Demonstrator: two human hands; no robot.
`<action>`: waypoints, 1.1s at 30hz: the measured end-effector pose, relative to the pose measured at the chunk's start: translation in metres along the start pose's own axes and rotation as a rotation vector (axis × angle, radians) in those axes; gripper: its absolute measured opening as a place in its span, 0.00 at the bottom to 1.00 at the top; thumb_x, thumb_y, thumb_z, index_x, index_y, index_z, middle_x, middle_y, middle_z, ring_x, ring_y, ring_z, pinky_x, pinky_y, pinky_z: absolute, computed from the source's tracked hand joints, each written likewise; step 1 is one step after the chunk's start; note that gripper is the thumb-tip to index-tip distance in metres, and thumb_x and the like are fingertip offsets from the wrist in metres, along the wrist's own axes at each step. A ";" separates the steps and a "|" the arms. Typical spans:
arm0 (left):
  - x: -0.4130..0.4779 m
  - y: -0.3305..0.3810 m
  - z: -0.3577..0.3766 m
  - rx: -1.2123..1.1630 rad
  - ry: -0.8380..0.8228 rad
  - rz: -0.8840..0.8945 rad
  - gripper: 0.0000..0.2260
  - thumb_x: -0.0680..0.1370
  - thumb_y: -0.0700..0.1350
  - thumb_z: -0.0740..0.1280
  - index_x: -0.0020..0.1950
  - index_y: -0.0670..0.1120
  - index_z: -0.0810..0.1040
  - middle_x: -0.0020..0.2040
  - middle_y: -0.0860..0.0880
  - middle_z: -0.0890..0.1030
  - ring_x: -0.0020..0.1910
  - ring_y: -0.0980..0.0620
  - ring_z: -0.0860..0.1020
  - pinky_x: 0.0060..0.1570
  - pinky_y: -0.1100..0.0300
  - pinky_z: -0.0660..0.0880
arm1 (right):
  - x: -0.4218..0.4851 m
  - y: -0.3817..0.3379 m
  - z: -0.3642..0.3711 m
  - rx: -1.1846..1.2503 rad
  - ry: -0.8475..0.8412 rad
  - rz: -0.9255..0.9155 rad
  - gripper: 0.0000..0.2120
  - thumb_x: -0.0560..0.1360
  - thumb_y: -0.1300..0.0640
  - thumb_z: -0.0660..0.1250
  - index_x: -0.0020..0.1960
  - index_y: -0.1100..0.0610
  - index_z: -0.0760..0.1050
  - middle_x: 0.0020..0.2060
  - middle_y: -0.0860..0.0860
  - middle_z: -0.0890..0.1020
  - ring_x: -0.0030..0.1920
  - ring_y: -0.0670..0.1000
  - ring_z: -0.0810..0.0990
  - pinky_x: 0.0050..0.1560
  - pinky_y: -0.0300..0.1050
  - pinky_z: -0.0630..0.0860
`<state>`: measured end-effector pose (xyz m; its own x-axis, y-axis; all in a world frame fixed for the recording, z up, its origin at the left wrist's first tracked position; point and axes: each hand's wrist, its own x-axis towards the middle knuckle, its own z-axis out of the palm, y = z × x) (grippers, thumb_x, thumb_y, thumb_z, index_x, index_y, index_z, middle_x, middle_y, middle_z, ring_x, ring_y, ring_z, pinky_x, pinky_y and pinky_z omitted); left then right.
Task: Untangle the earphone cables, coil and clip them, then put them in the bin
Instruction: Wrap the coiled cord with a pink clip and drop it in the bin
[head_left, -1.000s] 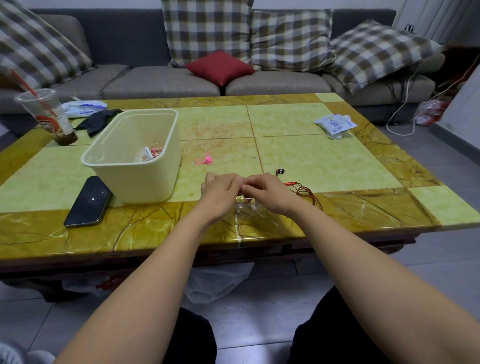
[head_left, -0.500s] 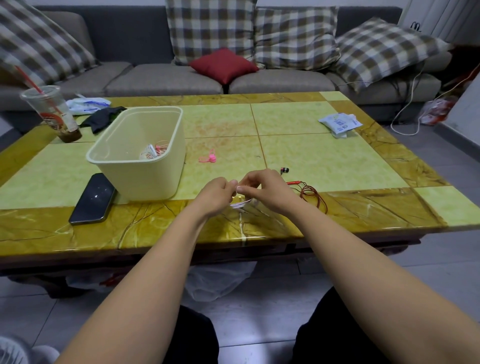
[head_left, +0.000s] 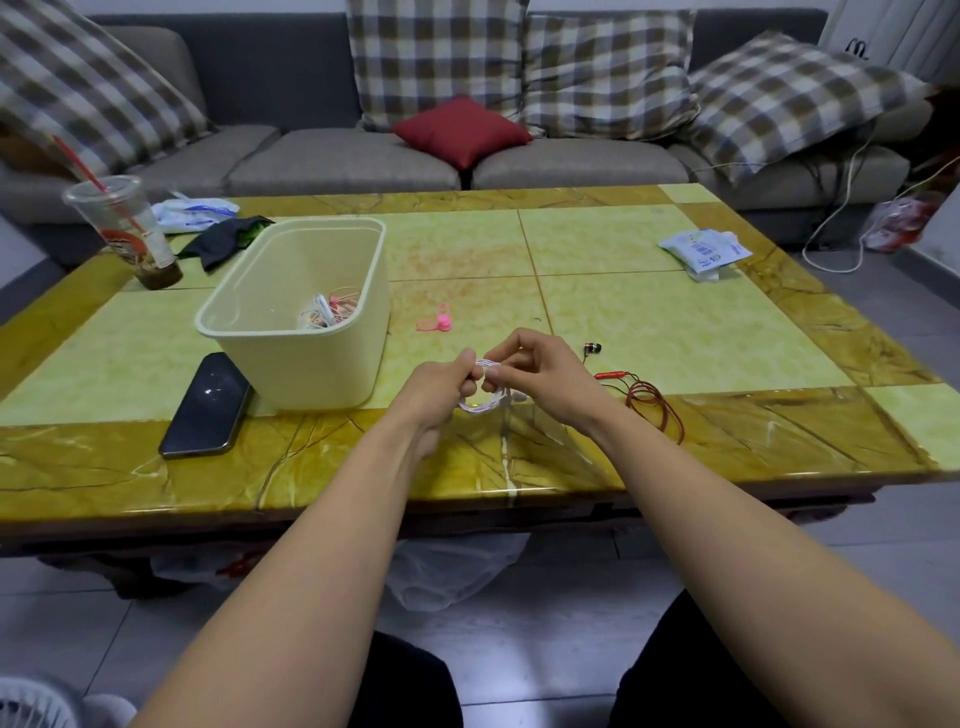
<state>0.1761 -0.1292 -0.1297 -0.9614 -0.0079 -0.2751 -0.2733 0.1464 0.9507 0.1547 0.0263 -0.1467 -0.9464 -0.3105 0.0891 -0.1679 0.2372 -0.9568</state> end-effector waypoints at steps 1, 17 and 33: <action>0.002 -0.001 0.000 -0.072 -0.029 -0.042 0.16 0.83 0.51 0.58 0.39 0.49 0.76 0.27 0.54 0.67 0.31 0.54 0.61 0.34 0.58 0.57 | 0.002 0.000 0.002 0.007 0.025 -0.001 0.10 0.76 0.59 0.71 0.53 0.64 0.76 0.39 0.54 0.86 0.42 0.47 0.84 0.40 0.37 0.76; 0.055 0.001 -0.012 -0.238 0.277 -0.092 0.15 0.82 0.44 0.59 0.36 0.47 0.75 0.26 0.53 0.68 0.25 0.54 0.64 0.23 0.64 0.60 | 0.104 0.024 0.024 -0.159 0.050 0.098 0.17 0.79 0.64 0.60 0.66 0.53 0.74 0.50 0.55 0.80 0.43 0.50 0.81 0.50 0.49 0.76; 0.083 0.000 -0.013 -0.328 0.379 -0.195 0.12 0.77 0.40 0.57 0.33 0.47 0.68 0.21 0.53 0.65 0.28 0.51 0.59 0.29 0.59 0.56 | 0.138 0.050 0.027 -0.412 0.249 0.169 0.06 0.79 0.55 0.66 0.53 0.56 0.77 0.39 0.51 0.78 0.40 0.52 0.76 0.38 0.44 0.68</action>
<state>0.0960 -0.1425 -0.1510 -0.8197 -0.3699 -0.4375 -0.3849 -0.2100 0.8987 0.0232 -0.0298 -0.1895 -0.9983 -0.0200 0.0539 -0.0546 0.6241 -0.7794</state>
